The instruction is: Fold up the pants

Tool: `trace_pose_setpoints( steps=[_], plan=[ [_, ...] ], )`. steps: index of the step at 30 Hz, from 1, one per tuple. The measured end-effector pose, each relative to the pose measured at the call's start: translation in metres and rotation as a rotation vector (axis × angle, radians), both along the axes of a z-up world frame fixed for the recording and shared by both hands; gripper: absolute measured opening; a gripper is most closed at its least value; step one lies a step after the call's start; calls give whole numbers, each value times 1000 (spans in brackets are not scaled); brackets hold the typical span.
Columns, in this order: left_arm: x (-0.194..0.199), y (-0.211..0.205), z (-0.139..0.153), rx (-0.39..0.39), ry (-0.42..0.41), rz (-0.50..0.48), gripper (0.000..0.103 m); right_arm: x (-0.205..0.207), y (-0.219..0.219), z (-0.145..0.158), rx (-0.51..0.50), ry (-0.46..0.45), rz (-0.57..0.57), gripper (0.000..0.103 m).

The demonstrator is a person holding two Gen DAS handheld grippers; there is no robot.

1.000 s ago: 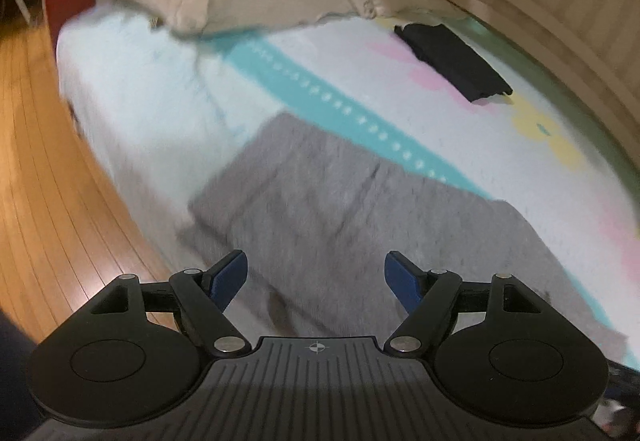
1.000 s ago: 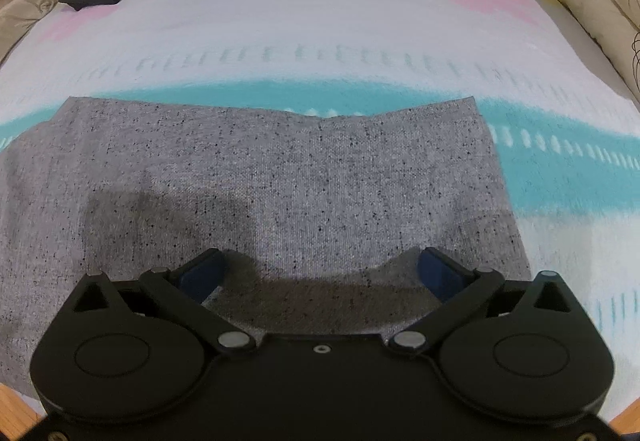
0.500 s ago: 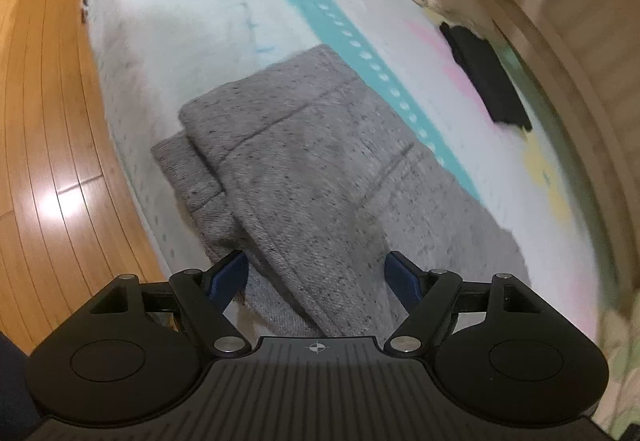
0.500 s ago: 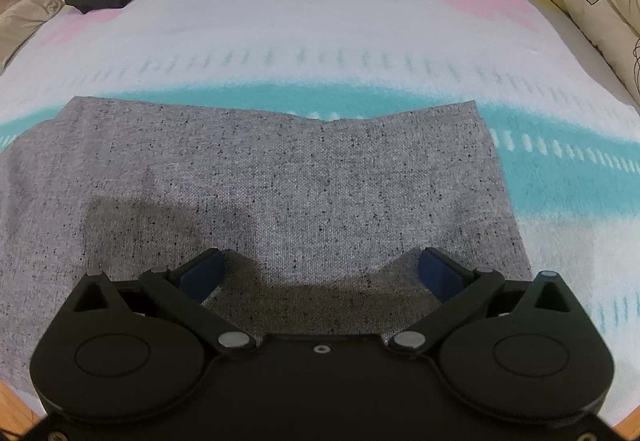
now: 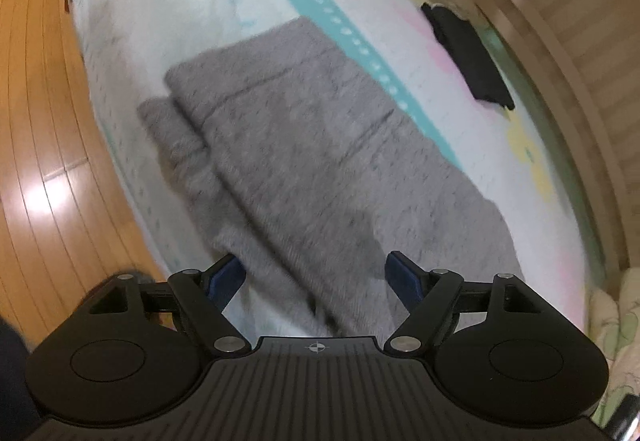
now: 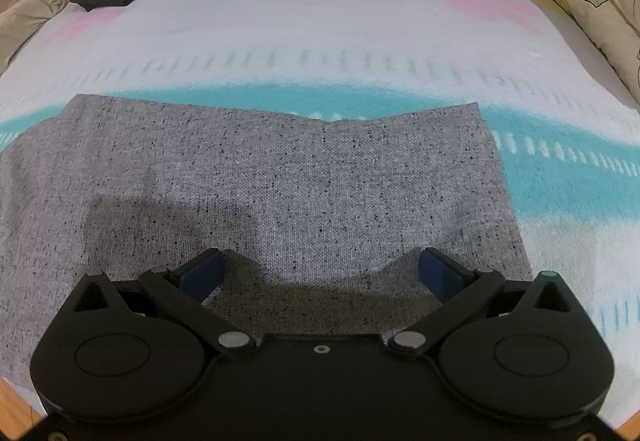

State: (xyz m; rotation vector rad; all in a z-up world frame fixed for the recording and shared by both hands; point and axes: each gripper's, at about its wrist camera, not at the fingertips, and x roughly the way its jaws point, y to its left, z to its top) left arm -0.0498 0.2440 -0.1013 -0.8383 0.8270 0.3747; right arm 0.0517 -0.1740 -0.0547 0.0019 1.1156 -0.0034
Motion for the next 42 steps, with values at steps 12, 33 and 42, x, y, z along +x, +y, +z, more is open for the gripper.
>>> trace_pose_setpoints(
  steps=[12,33,42],
  plan=[
    [15,1,9,145,-106,84,74,-2,0,-1,-1,-11,4,103],
    [34,-23,76,362,-250,-54,21,23,-4,7,2,136,122,102],
    [42,-126,139,562,-436,-280,21,33,-38,23,62,116,20,97]
  ],
)
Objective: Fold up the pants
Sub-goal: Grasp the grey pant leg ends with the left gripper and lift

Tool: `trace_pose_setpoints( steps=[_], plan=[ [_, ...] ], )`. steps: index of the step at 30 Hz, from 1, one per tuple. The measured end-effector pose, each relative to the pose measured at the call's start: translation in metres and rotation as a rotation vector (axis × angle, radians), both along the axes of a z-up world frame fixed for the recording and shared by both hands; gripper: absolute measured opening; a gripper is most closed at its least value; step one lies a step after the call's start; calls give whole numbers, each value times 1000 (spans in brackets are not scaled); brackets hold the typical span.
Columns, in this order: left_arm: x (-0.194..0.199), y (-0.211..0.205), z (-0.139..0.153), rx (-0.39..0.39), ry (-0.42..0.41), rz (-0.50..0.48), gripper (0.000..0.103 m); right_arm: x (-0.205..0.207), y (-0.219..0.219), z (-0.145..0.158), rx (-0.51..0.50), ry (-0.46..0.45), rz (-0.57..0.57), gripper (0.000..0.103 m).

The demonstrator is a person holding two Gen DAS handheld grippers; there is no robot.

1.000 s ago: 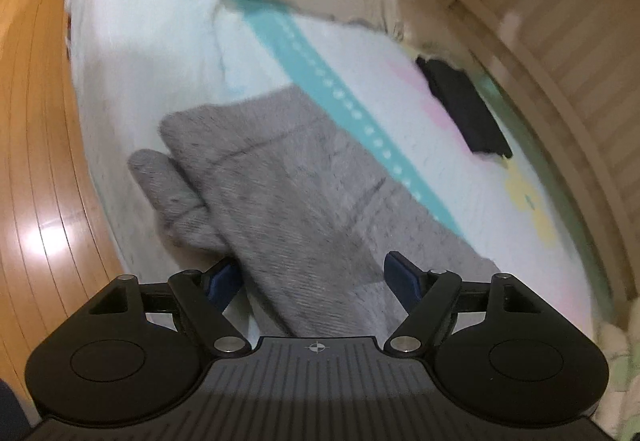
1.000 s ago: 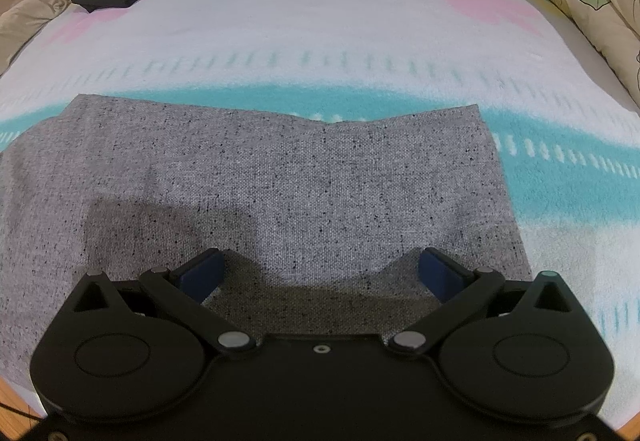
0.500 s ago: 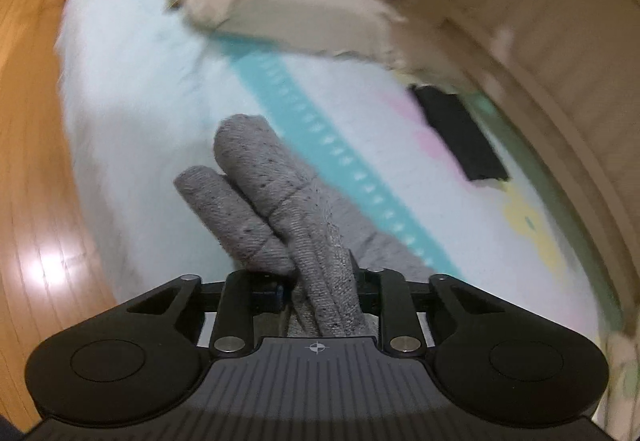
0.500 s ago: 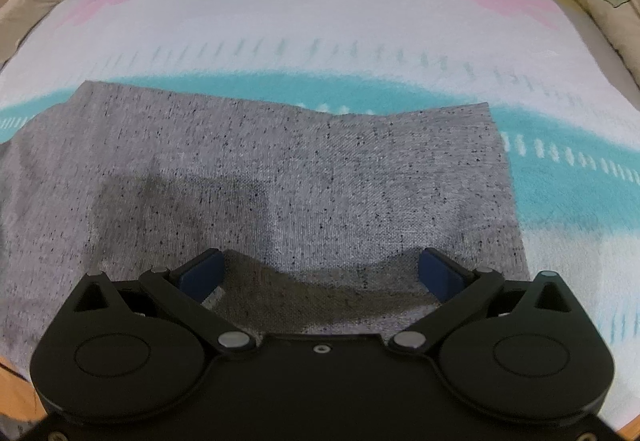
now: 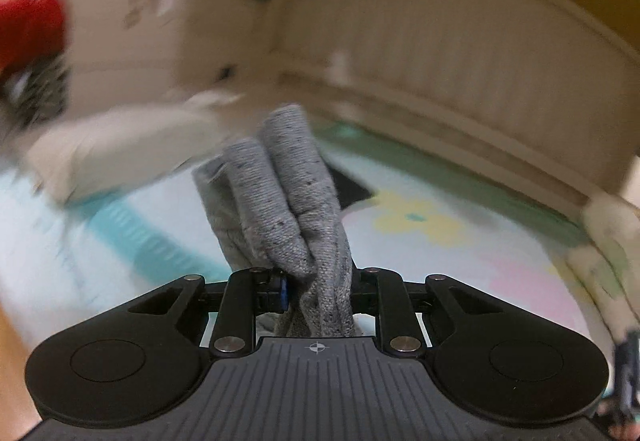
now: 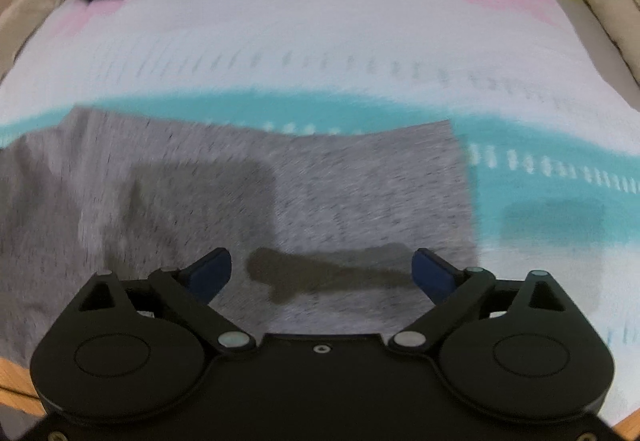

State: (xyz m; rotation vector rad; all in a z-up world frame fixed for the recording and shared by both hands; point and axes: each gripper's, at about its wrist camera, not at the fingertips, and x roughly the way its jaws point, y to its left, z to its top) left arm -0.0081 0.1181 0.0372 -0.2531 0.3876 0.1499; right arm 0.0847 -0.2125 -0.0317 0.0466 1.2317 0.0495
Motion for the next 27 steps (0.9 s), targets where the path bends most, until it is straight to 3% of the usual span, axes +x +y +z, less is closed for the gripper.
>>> trace_pose_setpoints(
  steps=[4,8,12,17,20,23,27],
  plan=[
    [6,-68,11,68,-55,-163,21,4,-25,8,45,-5,-70,97],
    [15,-138,-7,109,-43,-327,21,6,-49,18,39,-34,-117,97],
    [34,-199,-55,120,83,-465,21,4,-84,30,-7,-86,-194,97],
    [40,-266,-117,281,245,-610,26,0,-133,35,-50,-122,-331,97],
    [31,-281,-126,357,242,-620,33,-1,-147,35,-119,-135,-343,97],
    [30,-276,-125,327,240,-651,39,-4,-150,41,-201,-166,-326,97],
    [32,-266,-113,293,223,-724,41,-1,-159,48,-221,-193,-324,97]
  ],
)
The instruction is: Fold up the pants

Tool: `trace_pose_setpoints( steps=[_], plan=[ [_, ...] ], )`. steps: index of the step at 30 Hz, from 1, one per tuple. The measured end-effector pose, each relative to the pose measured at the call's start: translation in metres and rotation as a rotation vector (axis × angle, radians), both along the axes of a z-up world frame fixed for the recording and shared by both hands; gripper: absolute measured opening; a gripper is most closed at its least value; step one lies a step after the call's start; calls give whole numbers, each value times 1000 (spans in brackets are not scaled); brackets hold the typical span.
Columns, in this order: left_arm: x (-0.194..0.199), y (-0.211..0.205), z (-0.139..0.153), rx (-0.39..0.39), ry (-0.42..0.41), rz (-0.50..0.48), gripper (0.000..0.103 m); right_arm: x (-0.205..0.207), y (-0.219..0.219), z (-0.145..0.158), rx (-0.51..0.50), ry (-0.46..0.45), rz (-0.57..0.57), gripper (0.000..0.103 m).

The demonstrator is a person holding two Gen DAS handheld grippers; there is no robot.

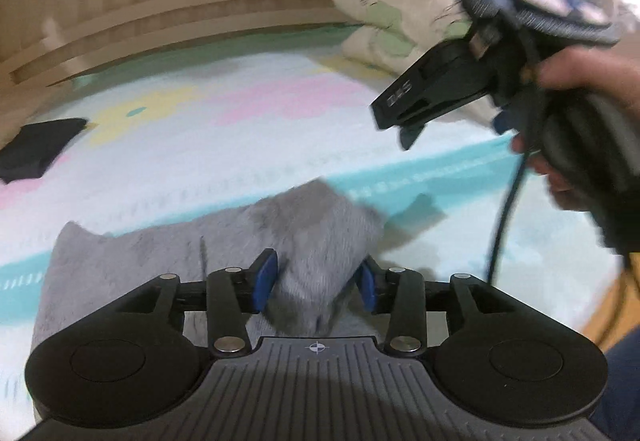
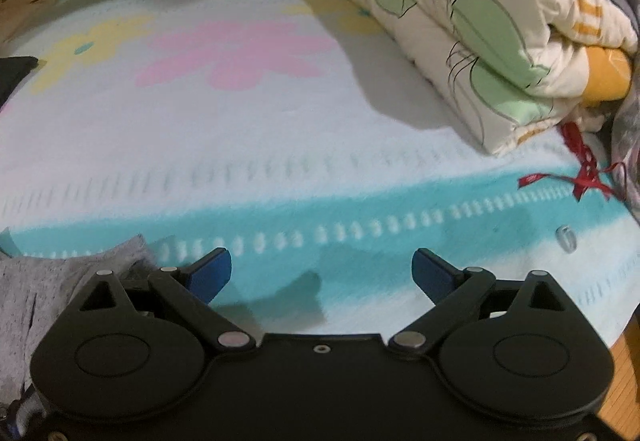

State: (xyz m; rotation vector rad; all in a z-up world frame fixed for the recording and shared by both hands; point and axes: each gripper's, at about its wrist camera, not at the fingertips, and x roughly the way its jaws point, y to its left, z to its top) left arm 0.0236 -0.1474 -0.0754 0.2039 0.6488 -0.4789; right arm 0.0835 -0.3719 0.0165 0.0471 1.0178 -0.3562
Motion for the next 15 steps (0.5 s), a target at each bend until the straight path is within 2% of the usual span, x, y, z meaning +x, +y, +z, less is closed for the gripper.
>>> trace_pose_setpoints(
  steps=[2,5,7,8,9,12,15],
  plan=[
    [-8,1,9,-6,-12,-66,45,-2,-3,4,-14,-6,-7,97],
    [-24,18,24,-11,-94,-121,51,-3,-7,5,-42,-10,-32,97],
    [-26,35,31,1,-138,-111,56,-7,-8,7,-34,-8,-32,97],
    [-22,45,33,11,-147,-90,63,-9,-7,8,-19,-11,-31,97],
    [-19,54,33,24,-145,-62,64,-11,-7,8,7,-15,-23,97],
    [11,88,19,90,-75,61,64,-14,1,7,125,-14,52,97],
    [39,118,-7,120,59,152,64,-16,13,1,264,-2,136,97]
  ],
)
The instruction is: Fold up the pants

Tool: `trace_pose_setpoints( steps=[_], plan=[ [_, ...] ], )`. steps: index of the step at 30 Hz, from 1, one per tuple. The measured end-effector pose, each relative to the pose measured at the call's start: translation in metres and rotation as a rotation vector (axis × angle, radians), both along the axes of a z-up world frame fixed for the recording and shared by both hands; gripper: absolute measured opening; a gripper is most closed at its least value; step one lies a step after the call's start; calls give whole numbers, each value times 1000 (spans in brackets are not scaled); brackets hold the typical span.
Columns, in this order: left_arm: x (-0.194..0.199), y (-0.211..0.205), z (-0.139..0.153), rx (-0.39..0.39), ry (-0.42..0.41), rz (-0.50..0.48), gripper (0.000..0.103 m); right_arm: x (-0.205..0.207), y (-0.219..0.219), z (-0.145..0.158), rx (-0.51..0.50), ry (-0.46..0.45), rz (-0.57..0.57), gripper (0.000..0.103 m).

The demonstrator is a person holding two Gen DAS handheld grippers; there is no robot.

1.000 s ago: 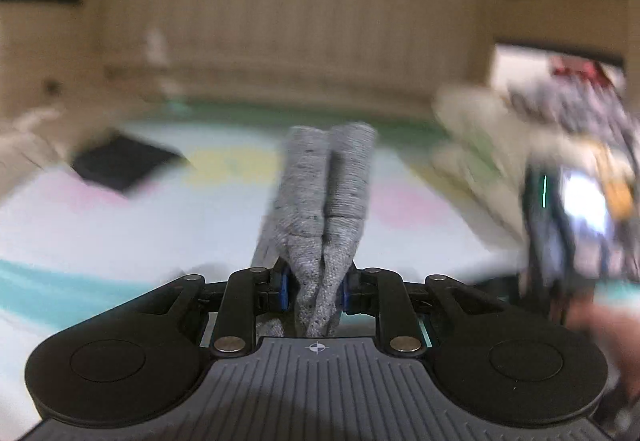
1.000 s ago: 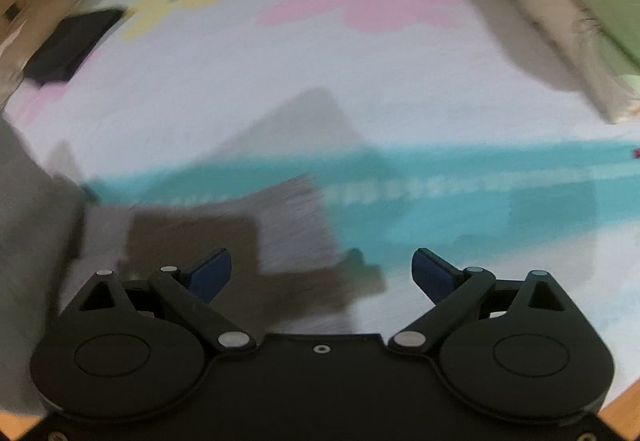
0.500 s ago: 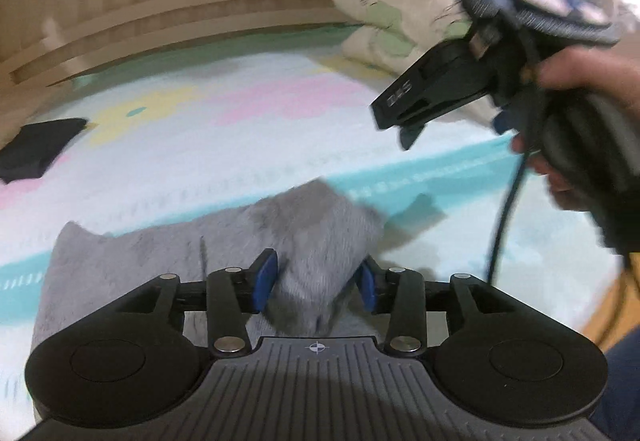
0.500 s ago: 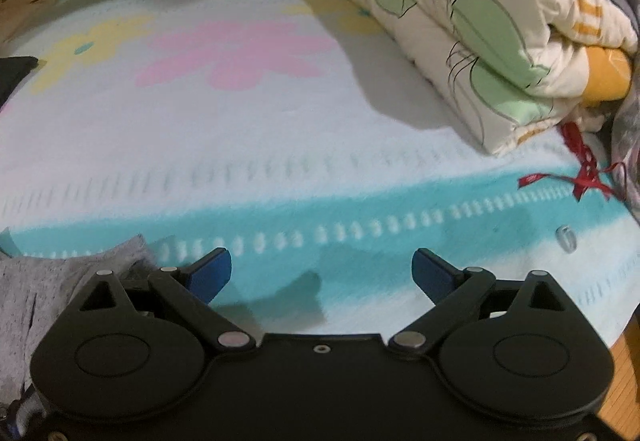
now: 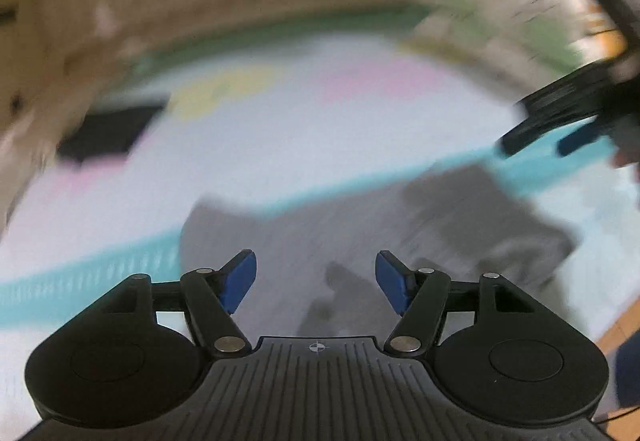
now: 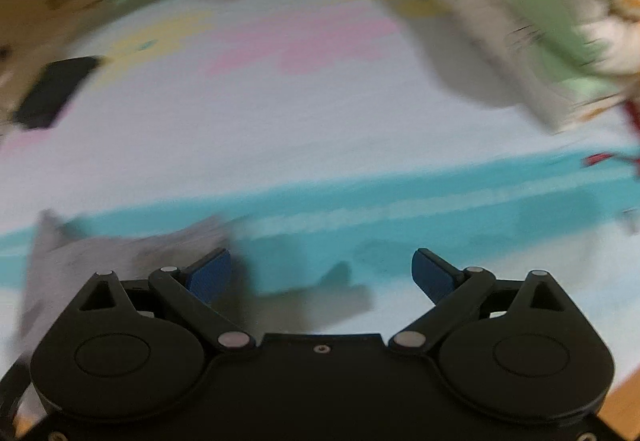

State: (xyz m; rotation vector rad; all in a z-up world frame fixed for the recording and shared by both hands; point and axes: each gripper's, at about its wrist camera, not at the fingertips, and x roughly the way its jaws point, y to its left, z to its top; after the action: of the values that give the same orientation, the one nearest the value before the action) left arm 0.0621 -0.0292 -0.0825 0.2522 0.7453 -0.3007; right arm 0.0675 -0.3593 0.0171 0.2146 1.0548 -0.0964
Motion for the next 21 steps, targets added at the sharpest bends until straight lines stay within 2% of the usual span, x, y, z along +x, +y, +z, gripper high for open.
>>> trace_pose_setpoints(
  steps=[1,3,4,6,10,14,15,17,19,20,21],
  plan=[
    [5,9,-11,1,40,21,64,0,4,-3,47,7,23,97],
    [12,23,-41,19,175,52,65,2,10,-11,124,33,57,97],
    [13,28,-53,-2,215,57,65,4,12,-16,149,47,66,97],
    [11,39,-56,-83,192,82,66,8,15,-27,177,84,73,97],
    [17,39,-53,-79,191,69,66,15,22,-44,176,141,63,97],
    [16,47,-50,-118,192,110,66,16,26,-53,272,163,51,97],
    [17,50,-50,-125,188,123,66,16,28,-54,277,169,54,94],
    [20,52,-43,-129,174,146,66,16,32,-54,277,175,97,59],
    [16,56,-36,-135,160,166,66,15,40,-49,259,165,138,53],
    [15,59,-34,-140,159,175,66,14,44,-45,243,153,160,45],
    [17,61,-33,-147,159,186,66,13,50,-40,214,137,186,45]
  ],
)
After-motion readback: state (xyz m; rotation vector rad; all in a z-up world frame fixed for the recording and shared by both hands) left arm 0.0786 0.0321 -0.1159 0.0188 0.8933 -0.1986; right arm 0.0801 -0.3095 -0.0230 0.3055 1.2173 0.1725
